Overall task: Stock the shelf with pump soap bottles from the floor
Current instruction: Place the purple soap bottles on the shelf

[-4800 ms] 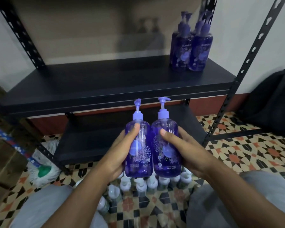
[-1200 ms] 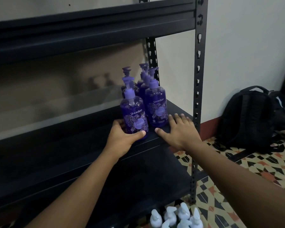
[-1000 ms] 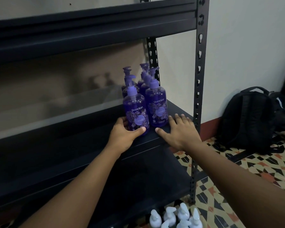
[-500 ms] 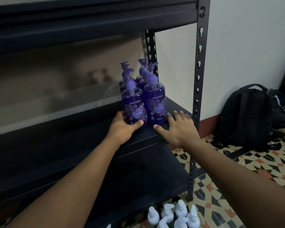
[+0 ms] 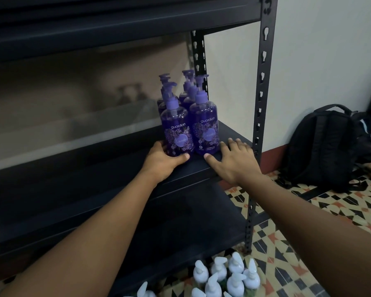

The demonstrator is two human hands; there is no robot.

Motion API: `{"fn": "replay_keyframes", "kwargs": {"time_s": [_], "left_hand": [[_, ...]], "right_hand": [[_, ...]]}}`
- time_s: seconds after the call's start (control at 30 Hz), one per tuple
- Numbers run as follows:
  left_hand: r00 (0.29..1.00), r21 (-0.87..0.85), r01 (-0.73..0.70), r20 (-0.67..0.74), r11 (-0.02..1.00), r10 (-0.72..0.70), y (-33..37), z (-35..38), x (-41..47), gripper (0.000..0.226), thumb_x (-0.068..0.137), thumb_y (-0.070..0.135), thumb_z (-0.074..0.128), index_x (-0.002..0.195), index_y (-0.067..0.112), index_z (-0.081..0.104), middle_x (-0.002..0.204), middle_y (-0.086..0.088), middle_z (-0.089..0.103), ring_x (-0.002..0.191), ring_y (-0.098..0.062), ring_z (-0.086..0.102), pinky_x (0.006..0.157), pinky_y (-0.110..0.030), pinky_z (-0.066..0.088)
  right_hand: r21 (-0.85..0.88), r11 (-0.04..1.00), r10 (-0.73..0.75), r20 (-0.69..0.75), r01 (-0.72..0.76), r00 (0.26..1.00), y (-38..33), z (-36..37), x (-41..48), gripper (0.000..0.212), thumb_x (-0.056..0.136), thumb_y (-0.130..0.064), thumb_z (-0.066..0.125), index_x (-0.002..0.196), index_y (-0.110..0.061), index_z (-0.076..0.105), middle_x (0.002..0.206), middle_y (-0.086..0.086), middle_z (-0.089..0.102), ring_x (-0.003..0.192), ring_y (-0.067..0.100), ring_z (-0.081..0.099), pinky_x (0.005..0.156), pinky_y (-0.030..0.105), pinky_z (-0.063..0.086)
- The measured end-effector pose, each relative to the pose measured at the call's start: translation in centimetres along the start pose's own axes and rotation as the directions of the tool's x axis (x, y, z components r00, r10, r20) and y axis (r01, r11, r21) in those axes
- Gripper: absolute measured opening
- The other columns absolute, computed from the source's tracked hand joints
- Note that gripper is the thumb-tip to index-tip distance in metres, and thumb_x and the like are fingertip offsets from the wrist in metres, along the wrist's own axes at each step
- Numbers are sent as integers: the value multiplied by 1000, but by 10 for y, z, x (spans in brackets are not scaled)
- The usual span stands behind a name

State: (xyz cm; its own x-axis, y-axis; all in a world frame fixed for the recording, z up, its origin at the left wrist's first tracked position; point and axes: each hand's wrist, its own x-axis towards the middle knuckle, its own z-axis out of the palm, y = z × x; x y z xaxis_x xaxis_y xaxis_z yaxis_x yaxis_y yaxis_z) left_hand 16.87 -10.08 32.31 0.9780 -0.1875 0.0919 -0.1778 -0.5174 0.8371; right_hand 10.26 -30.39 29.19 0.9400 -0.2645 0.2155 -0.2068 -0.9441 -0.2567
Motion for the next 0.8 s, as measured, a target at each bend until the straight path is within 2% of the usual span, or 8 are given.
{"fn": "replay_keyframes", "kwargs": {"time_s": [0.13,0.2,0.3,0.4,0.47,0.6,0.7,0.8], "left_hand": [[1000,111,3,-15,994,-1,0,-6,-20,103,66,44,90,150,14,39,147,-2,54,133,-22,55,111,-35,45],[999,248,-9,-43,969,20,-5,-11,-36,97,78,43,83,155,11,32,155,-5,46,139,-24,48,112,-33,41],[996,458,-38,-57,888,72,-16,-22,-66,75,93,54,62,152,13,42,156,-8,45,145,-27,39,116,-40,37],[996,565,-66,-15,822,91,-29,-37,-100,67,99,58,48,151,16,45,161,-6,37,152,-28,24,123,-42,24],[989,605,-110,-15,788,149,-37,-46,-123,66,99,59,45,151,19,45,163,-4,34,153,-25,22,125,-45,18],[978,550,-163,-16,819,206,-53,-60,-177,57,99,56,48,145,23,53,162,2,36,151,-19,27,124,-45,15],[982,438,-166,-5,883,187,-71,-68,-224,49,98,51,54,139,25,59,156,5,42,144,-16,37,121,-41,25],[993,291,-117,2,950,121,-102,-66,-271,40,96,47,59,130,25,64,146,10,46,135,-12,46,112,-36,38]], "right_hand": [[-2,1000,-16,28,16,999,3,-6,-2,91,94,-76,20,157,-12,31,166,15,22,155,31,13,124,45,9],[-14,999,-43,33,43,999,3,-10,-9,88,96,-74,21,154,-11,36,164,15,27,153,32,18,124,46,13],[7,997,-74,41,74,996,-3,-15,-34,82,98,-71,23,152,-12,40,162,14,31,152,32,21,123,48,17],[111,992,-68,51,62,996,-14,-22,-70,77,98,-70,29,150,-16,45,160,12,34,149,31,26,119,49,26],[176,984,-51,63,39,997,-24,-27,-96,75,97,-71,31,146,-18,50,155,10,40,143,31,34,115,50,33],[323,946,-62,108,24,992,-42,-23,-158,66,96,-69,40,139,-21,55,141,2,46,130,25,47,105,41,42],[399,917,-80,146,16,986,-47,-9,-205,62,95,-67,44,137,-23,57,136,-5,48,125,15,50,95,30,40],[435,900,-49,169,-30,984,-46,3,-242,58,96,-65,46,134,-23,60,134,-5,51,124,15,51,99,30,40]]}}
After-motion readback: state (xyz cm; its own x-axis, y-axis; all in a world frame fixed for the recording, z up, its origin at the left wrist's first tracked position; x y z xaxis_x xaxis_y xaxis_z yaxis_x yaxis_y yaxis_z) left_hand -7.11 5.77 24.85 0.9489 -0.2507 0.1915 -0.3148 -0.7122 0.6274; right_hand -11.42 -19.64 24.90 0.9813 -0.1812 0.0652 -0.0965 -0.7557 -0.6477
